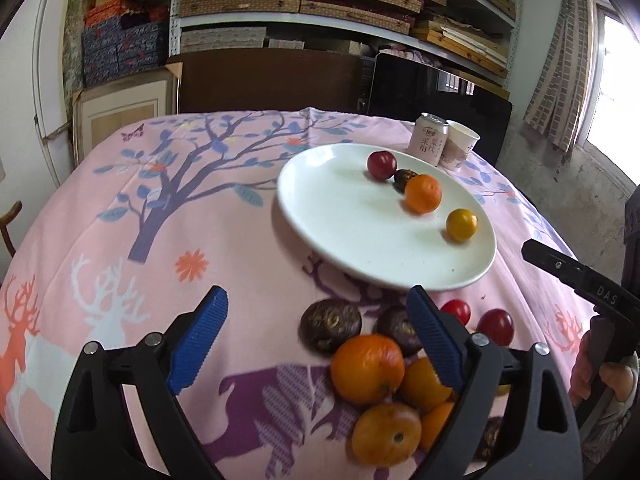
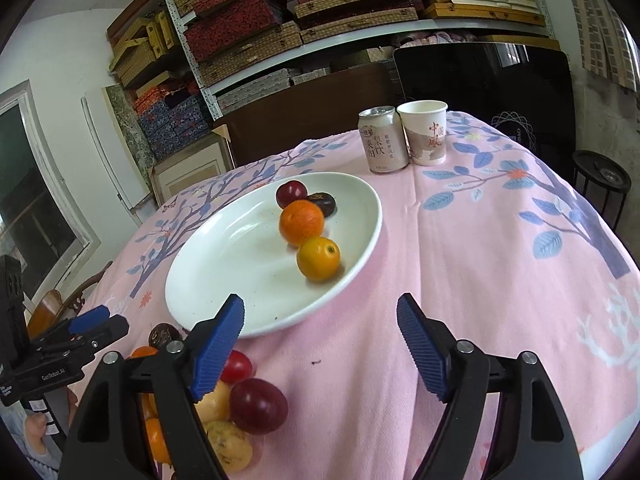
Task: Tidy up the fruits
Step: 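Grasp another orange with the left tool while the right tool grasps a red plum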
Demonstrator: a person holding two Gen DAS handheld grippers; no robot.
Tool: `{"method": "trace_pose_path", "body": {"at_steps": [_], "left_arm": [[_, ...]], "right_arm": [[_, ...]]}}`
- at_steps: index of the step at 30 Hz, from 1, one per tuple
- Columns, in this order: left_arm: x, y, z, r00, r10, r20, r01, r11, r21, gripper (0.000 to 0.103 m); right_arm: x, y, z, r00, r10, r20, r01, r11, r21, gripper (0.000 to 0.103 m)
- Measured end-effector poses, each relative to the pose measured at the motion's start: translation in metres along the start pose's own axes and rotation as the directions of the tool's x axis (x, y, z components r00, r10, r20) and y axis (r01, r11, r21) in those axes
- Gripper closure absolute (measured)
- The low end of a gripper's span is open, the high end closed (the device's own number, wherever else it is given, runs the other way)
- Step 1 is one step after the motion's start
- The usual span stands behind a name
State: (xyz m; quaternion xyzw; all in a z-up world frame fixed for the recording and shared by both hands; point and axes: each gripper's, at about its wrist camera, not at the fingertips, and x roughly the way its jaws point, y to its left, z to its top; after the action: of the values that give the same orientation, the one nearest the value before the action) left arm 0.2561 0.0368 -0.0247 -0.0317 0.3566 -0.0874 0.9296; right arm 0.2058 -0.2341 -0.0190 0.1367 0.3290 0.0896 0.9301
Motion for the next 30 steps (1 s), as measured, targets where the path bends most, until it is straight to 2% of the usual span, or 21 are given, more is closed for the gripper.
{"method": "trace_pose_path", "body": {"at_steps": [4,9,14,16,18,23,24,27,29,30], "left_arm": [[-0.009,0.002,-0.011,1.0,-0.028,-0.01,0.028,0.999,-0.015,0.013],[-0.008,-0.014,-0.02,0.998,-0.049,-0.038,0.051,0.998,0.04,0.011],[0.005,-0.017,-0.027,0.996,0.025,-0.081,-0.019,0.997,0.077,0.011],[0.009,-0.011,-0.029,0.994,0.059,-0.094,-0.052,0.996,0.071,0.007],[0.005,-0.002,-0.03,0.994,0.066,-0.085,-0.062,0.997,0.052,0.006],[-0.014,0.026,-0.037,0.987,0.148,-0.059,-0.149,0.989,-0.003,0.006],[-0.017,0.033,-0.038,0.987,0.147,-0.057,-0.149,0.988,-0.029,0.006],[-0.027,0.044,-0.038,0.996,0.08,-0.03,-0.083,0.992,-0.097,0.006],[-0.029,0.037,-0.037,0.999,0.047,-0.014,-0.048,0.996,-0.07,0.006],[-0.027,0.03,-0.038,0.998,0.053,-0.016,-0.053,0.998,-0.038,0.006]], "right_arm": [[-0.005,-0.002,-0.006,1.0,-0.002,-0.005,0.002,1.0,0.003,0.022],[-0.008,-0.003,-0.01,1.0,-0.009,-0.01,0.009,1.0,0.006,0.017],[-0.007,-0.005,-0.011,1.0,-0.009,-0.017,0.009,1.0,0.01,0.017],[-0.007,-0.005,-0.011,1.0,-0.008,-0.017,0.008,1.0,0.013,0.017],[-0.007,-0.007,-0.011,1.0,-0.005,-0.016,0.005,1.0,0.02,0.017],[-0.01,-0.007,-0.01,1.0,0.005,-0.007,-0.004,0.999,0.032,0.017],[-0.011,-0.007,-0.01,1.0,0.007,-0.006,-0.007,0.999,0.031,0.017],[-0.012,-0.005,-0.011,1.0,0.014,-0.006,-0.014,1.0,0.024,0.017],[-0.012,-0.003,-0.012,1.0,0.016,-0.01,-0.016,1.0,0.015,0.017],[-0.012,-0.002,-0.012,1.0,0.017,-0.014,-0.016,1.0,0.009,0.017]]}}
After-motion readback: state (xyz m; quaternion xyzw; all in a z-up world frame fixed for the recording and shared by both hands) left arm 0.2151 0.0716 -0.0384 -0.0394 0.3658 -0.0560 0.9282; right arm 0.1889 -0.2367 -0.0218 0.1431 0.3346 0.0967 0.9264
